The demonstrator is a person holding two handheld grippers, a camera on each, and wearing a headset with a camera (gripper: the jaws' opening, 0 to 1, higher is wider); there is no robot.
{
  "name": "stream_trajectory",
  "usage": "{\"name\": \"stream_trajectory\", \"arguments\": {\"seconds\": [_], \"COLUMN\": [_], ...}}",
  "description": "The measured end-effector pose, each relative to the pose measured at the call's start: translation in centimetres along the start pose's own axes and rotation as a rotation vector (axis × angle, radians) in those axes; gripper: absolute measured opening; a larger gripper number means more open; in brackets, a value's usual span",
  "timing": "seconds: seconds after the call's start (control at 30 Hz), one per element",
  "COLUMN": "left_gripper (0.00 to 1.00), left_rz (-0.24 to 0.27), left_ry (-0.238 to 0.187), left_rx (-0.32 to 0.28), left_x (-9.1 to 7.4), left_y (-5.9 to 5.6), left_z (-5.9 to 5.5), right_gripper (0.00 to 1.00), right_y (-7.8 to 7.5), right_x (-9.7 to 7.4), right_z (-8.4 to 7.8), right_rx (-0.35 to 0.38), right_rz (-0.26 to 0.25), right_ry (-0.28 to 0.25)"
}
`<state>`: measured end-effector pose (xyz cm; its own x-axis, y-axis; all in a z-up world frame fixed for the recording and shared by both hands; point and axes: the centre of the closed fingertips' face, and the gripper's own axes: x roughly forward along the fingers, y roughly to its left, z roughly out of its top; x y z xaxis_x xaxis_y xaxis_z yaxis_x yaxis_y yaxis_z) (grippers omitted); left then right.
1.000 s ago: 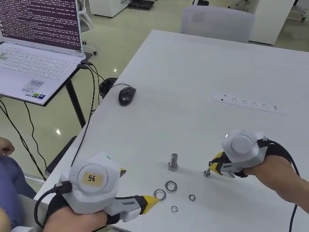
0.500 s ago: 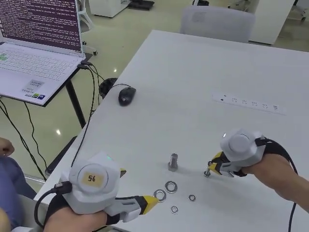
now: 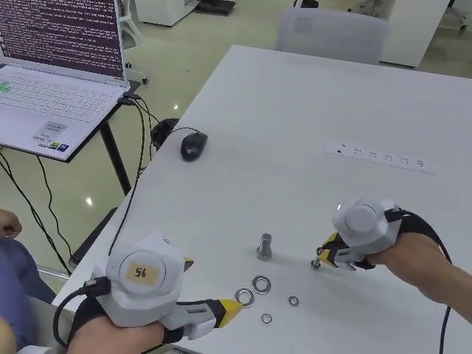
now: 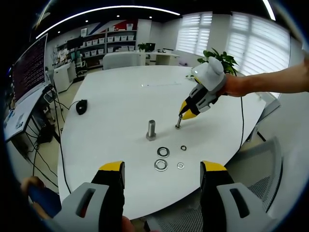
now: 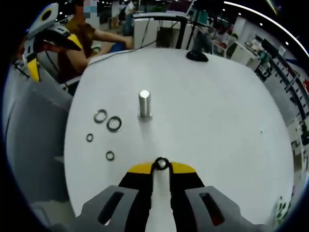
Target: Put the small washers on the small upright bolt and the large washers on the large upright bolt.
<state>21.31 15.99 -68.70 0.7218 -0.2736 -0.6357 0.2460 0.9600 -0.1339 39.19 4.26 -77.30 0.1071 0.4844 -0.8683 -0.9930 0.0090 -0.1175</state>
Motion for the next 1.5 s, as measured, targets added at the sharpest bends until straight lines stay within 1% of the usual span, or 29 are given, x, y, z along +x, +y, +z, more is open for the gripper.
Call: {"name": "stream_trajectory", "arguments": {"seconds": [0.2, 0.37, 0.5, 0.57, 0.67, 0.8, 0.9, 1.03, 1.1, 1.17, 1.2, 1.27, 1.37, 1.43, 1.47, 1.5], "left_gripper": [0.63, 0.63, 0.63, 0.63, 0.63, 0.63, 0.63, 0.63, 0.63, 0.63, 0.63, 0.63, 0.63, 0.63, 0.63, 0.63], "left_rz": [-0.002, -0.005, -0.001, 0.000, 0.000, -0.002, -0.006, -0.005, -0.002, 0.000, 0.001, 0.000, -0.001, -0.002, -0.003, -0.004], "left_ry": [0.001, 0.005, 0.006, 0.007, 0.007, 0.008, 0.010, 0.009, 0.008, 0.007, 0.007, 0.007, 0.006, 0.005, 0.004, 0.004], "left_rx": [-0.003, -0.003, -0.008, -0.011, -0.011, -0.009, -0.005, -0.004, -0.005, -0.008, -0.008, -0.009, -0.008, -0.009, -0.008, -0.009], "left_x": [0.1, 0.1, 0.0, 0.0, 0.0, 0.1, 0.1, 0.1, 0.0, 0.0, 0.0, 0.0, 0.1, 0.1, 0.1, 0.2], "left_y": [0.0, -0.2, 0.0, 0.0, 0.0, -0.1, -0.2, -0.1, -0.1, 0.0, 0.0, 0.0, -0.1, -0.1, -0.2, -0.2], "left_z": [-0.1, -0.3, -0.4, -0.4, -0.4, -0.5, -0.5, -0.5, -0.5, -0.5, -0.5, -0.5, -0.5, -0.5, -0.4, -0.4], "right_gripper": [0.13, 0.13, 0.10, 0.10, 0.11, 0.12, 0.13, 0.14, 0.16, 0.17, 0.17, 0.17, 0.17, 0.17, 0.17, 0.18], "right_y": [0.1, 0.4, 0.6, 0.7, 0.8, 0.7, 0.8, 1.2, 1.5, 2.0, 2.1, 3.1, 4.5, 6.0, 6.6, 6.9], "right_x": [0.9, 2.2, 3.0, 3.4, 3.5, 3.5, 3.5, 3.3, 3.1, 2.9, 2.9, 2.7, 2.7, 2.7, 2.9, 3.0], "right_z": [-0.6, -1.6, -2.4, -2.8, -2.9, -2.9, -2.8, -3.3, -3.5, -3.6, -3.8, -4.2, -3.7, -3.4, -3.2, -3.0], "right_rx": [-0.007, 0.017, 0.020, 0.035, 0.050, 0.078, 0.104, 0.110, 0.127, 0.148, 0.150, 0.141, 0.121, 0.098, 0.074, 0.062], "right_rz": [0.011, 0.026, 0.034, 0.042, 0.037, 0.024, 0.025, 0.025, 0.027, 0.040, 0.040, 0.048, 0.093, 0.130, 0.148, 0.154], "right_ry": [0.027, 0.047, 0.062, 0.064, 0.057, 0.029, 0.012, 0.015, 0.009, -0.009, -0.008, -0.002, -0.030, -0.035, -0.034, -0.035]}}
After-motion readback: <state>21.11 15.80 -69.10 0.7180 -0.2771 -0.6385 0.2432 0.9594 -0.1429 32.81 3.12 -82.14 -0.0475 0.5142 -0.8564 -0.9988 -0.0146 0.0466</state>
